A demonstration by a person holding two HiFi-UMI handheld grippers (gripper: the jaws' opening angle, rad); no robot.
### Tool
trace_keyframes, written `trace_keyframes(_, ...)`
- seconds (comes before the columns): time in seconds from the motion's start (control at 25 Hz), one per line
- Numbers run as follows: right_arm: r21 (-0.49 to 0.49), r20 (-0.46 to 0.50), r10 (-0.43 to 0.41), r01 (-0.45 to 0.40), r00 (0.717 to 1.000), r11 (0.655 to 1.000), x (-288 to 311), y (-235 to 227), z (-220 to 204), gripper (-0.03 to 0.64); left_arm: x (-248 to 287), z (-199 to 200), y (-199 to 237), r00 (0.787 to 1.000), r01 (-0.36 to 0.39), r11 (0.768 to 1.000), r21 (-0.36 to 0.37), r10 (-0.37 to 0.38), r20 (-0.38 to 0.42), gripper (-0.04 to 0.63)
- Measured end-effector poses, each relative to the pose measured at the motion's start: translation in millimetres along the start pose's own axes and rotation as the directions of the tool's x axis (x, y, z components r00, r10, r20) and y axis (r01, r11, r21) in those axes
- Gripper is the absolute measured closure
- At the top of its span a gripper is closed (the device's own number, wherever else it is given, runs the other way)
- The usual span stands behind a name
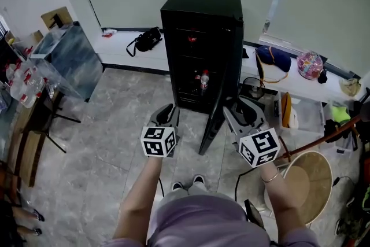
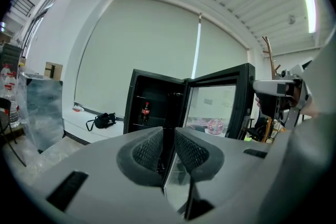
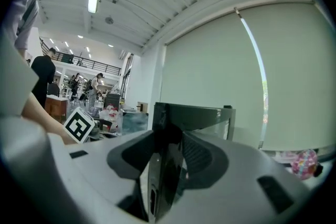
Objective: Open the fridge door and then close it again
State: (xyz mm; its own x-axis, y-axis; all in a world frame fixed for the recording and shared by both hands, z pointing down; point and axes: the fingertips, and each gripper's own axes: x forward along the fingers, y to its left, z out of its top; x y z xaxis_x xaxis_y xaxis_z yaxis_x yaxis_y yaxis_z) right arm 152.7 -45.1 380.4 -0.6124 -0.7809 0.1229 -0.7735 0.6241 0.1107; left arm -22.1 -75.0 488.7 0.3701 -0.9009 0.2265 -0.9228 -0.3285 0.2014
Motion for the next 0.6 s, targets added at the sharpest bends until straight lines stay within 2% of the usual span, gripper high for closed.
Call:
trace_keyframes(0.08, -0.008, 0.003, 0.018, -0.018, 1.000, 1.000, 5, 3, 2, 0.445, 1, -3, -5, 1.000, 0.014, 1.000, -0.004, -0.014, -0.003, 0.527)
trace_keyframes(0.32, -0.037, 0.005, 0.080, -0.079, 0.997, 0.996, 26, 19, 6, 0.454, 4, -15, -11, 0.999, 0.035, 0.999, -0.025, -0.036, -0.024, 0.526)
trace_keyframes(0.6, -0.069, 0.008, 0.172, -0.171, 0.985, 0.983, 53, 35, 11, 0.456, 1, -22, -26, 0.997, 0.083, 0.995, -0.050, -0.082, 0.009, 0.526)
